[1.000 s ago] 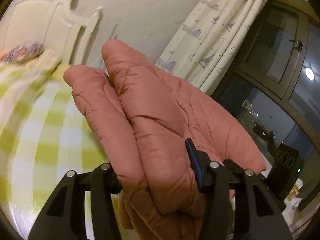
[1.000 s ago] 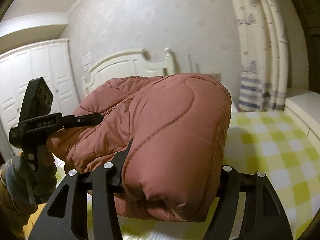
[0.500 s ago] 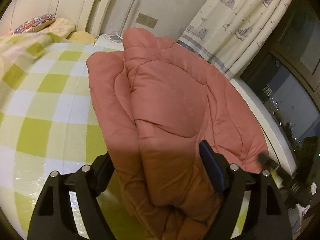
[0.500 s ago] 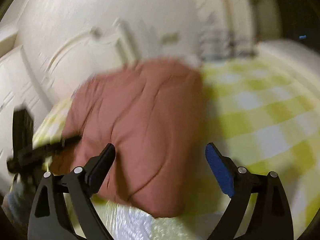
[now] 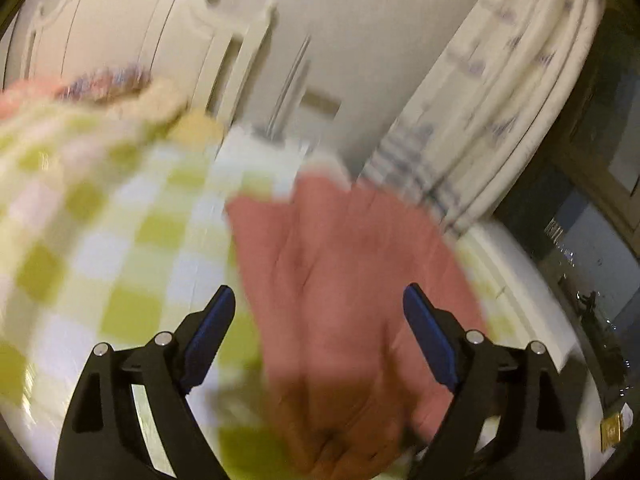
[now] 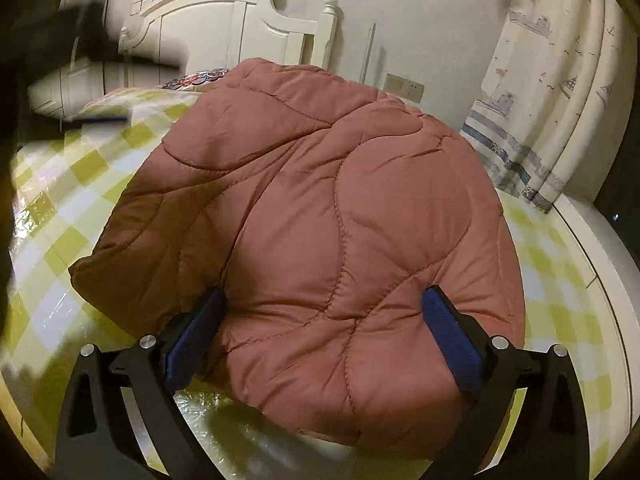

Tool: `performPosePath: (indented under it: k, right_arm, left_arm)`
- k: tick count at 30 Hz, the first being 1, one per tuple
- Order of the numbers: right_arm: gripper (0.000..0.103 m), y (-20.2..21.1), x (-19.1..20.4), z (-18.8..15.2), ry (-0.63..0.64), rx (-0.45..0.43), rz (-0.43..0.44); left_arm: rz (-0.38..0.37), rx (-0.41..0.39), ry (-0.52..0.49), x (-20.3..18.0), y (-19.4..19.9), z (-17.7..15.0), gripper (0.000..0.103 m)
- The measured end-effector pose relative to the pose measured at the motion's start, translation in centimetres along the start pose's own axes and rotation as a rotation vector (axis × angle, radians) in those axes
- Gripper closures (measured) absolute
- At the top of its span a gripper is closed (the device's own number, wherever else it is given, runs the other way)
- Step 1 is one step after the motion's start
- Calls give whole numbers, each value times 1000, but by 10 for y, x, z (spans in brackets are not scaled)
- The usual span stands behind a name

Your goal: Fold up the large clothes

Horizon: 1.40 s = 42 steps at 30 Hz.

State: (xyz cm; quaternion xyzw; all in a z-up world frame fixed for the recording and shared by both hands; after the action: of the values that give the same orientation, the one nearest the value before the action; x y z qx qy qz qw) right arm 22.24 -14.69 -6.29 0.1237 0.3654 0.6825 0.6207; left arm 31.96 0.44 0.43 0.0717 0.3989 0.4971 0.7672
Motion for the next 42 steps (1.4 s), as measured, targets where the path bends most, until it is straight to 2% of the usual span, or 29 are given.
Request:
performPosePath:
  k: [3, 4, 7, 9, 10, 11, 12, 14, 15, 18, 24, 25, 26, 27, 29, 31, 32, 33, 34, 35, 38, 40, 42]
  right_arm:
    - [6, -3, -2, -1, 3, -13, 0]
    - [6, -1, 0, -1, 4, -19, -3]
    - [6, -4, -1, 4, 3, -31, -5]
    - [6, 2, 6, 1, 0, -36, 1]
    - [6, 0, 6, 2, -1, -38, 3]
    - [6, 1, 6, 2, 1, -43, 9]
    - [6, 2, 10, 3, 19, -56, 23]
    - [6, -1, 16, 4, 53, -46, 13]
    - [6, -2, 17, 4, 55, -43, 7]
    - [6, -5, 13, 4, 35, -45, 36]
    - [6, -4, 11, 4, 33, -46, 40]
    - [8, 1, 8, 4, 10, -51, 59]
    - [15, 8, 4, 6, -10, -60, 68]
    - [15, 17, -1, 8, -33, -82, 69]
    - [15, 40, -20, 12, -87, -149, 10]
    - [15, 47, -42, 11, -132, -166, -68]
    - [14, 41, -48, 7, -146, -139, -70]
    - [12, 25, -50, 1, -150, -73, -48]
    - [4, 1, -43, -11, -114, 23, -23]
    - [4, -9, -38, -16, -59, 22, -57]
    - [5, 2, -43, -11, -95, 16, -39]
    - [5, 23, -49, -5, -123, -34, -25]
    - [5, 48, -54, 0, -133, -95, -56]
  left_arm:
    - [-5, -30, -96, -46, -2, 28, 11]
    - [-4, -11, -122, -59, -10, 32, 8]
    - [15, 63, -184, -87, -48, 31, 6]
    - [59, 109, -201, -86, -82, 23, 2]
    - [129, 165, -204, -73, -109, 15, 2]
    - [224, 270, -198, -47, -145, -3, 2]
    - [230, 302, -194, -37, -159, -13, 2]
    - [219, 303, -160, -27, -166, -10, 2]
    - [242, 315, -185, -30, -167, -11, 2]
    - [249, 301, -204, -33, -165, -12, 2]
    - [233, 262, -205, -31, -155, -11, 2]
    - [234, 260, -208, -35, -153, -12, 2]
    - [234, 259, -210, -35, -152, -12, 2]
    - [232, 257, -209, -34, -152, -12, 2]
    - [222, 253, -201, -33, -150, -11, 2]
    - [223, 245, -202, -32, -149, -11, 2]
    - [227, 240, -206, -33, -148, -11, 2]
    - [233, 231, -214, -34, -147, -12, 2]
    - [225, 226, -219, -36, -146, -12, 2]
    - [228, 218, -227, -37, -145, -12, 2]
    - [244, 193, -243, -41, -136, -11, 2]
    - [245, 150, -240, -43, -121, -6, 2]
    - [248, 73, -250, -46, -95, 0, 2]
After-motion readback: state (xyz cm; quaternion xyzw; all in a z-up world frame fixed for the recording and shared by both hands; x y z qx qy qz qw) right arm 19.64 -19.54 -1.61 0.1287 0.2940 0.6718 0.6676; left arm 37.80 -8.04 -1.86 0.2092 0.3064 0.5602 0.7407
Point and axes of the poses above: each gripper's, at about its wrist camera, not at the fingertips, and y roughly against the way its jaws point, x to its left, z to its top, the point moved 6 cm from there along -y, roughly the way its jaws point, and after that the axes turned 10 degrees about y, right-handed, at the moved point
